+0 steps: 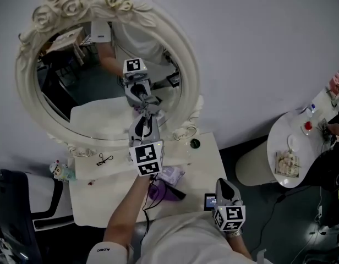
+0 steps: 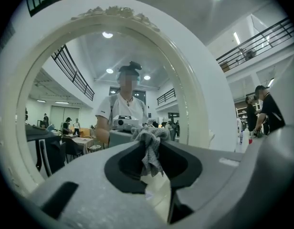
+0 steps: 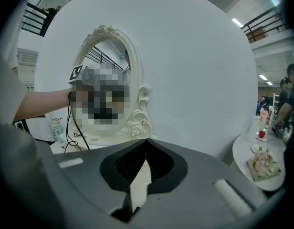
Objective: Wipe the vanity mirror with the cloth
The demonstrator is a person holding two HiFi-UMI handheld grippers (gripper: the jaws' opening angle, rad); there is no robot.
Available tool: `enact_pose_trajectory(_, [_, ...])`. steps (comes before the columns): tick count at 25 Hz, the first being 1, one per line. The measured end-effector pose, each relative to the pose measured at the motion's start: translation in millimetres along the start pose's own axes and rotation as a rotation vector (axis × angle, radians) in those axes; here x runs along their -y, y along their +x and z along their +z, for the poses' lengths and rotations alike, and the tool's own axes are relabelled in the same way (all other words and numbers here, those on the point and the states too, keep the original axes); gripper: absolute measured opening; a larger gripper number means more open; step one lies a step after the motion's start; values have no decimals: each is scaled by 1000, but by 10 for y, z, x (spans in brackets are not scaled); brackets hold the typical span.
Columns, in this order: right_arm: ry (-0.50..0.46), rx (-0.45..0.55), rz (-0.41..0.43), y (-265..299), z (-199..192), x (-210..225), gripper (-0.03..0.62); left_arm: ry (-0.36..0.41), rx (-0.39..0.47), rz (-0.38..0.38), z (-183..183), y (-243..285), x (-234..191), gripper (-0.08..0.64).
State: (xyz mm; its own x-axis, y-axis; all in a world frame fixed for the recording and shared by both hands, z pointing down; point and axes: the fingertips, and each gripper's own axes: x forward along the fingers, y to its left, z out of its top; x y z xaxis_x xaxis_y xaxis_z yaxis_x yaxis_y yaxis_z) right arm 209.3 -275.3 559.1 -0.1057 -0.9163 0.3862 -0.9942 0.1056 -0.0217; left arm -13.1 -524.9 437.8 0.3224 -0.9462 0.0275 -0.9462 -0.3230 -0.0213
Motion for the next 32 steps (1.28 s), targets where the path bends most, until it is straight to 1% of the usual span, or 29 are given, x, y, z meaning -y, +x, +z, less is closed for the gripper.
enact_pose_trajectory(6, [-46, -13, 105, 142, 28, -493, 8, 6, -15, 136, -43, -340, -821, 77])
enact_pose_trajectory(13, [-69, -19, 168, 270, 45, -984, 8, 15, -19, 331, -54, -807, -2011, 77])
enact_pose_trajectory(17, [-97, -31, 193, 285, 46, -1164, 8, 25, -14, 412, -34, -1044, -2459, 77])
enact_pose_trajectory(20, [-109, -19, 195, 290, 74, -1237, 8, 27, -15, 446, -34, -1151, -2664, 77])
enact_pose_trajectory(22, [-111, -14, 188, 279, 86, -1233, 8, 28, -18, 442, -48, -1191, -2661, 77])
enact_pose_trajectory(25, [-103, -19, 178, 280, 75, -1180, 8, 18, -21, 392, -99, -1168, -2415, 77])
enact_pose_trajectory(28, [-103, -23, 181, 291, 65, -1144, 8, 10, -24, 301, -159, -1019, -1958, 77])
enact_pose_trajectory(32, [-98, -29, 172, 283, 32, -1013, 8, 7, -35, 160, -273, -718, -1197, 78])
